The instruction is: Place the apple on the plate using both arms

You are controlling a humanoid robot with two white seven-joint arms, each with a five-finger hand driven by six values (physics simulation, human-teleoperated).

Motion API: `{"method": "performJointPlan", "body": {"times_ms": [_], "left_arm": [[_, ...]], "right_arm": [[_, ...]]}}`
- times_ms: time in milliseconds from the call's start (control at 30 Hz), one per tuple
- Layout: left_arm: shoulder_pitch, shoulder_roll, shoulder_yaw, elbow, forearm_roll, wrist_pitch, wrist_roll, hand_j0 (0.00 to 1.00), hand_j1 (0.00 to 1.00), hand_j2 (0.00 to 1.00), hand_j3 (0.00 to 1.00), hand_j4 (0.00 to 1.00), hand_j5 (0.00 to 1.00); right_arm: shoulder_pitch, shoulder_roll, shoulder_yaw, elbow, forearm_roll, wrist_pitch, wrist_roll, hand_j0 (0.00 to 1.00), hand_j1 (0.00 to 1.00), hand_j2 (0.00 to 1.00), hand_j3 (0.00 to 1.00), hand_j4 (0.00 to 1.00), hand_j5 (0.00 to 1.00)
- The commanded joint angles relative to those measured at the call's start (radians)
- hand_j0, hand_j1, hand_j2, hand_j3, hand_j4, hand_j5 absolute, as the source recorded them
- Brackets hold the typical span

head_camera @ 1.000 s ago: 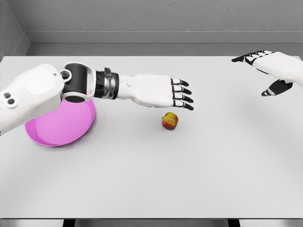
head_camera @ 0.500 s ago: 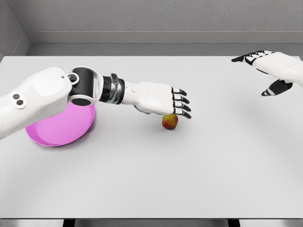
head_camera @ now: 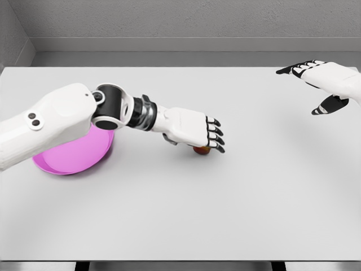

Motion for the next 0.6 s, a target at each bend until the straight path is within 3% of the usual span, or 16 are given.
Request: {"method": "performJointPlan", "body": {"times_ms": [0, 567], "left_arm": [[0.000, -0.011, 0.003, 0.000, 0.005, 0.001, -0.009, 1.00, 1.00, 1.00, 1.00, 1.00, 1.00], [-0.005, -0.095, -0.004, 0.148, -0.001, 0.001, -0.038, 1.00, 1.00, 1.00, 1.00, 1.00, 1.00]], "right_arm": [[0.000, -0.001, 0.000, 0.000, -0.001, 0.000, 0.000, 1.00, 1.00, 1.00, 1.00, 1.00, 1.00], [0.000, -0.003, 0.000, 0.000, -0.001, 0.000, 0.000, 1.00, 1.00, 1.00, 1.00, 1.00, 1.00]]}}
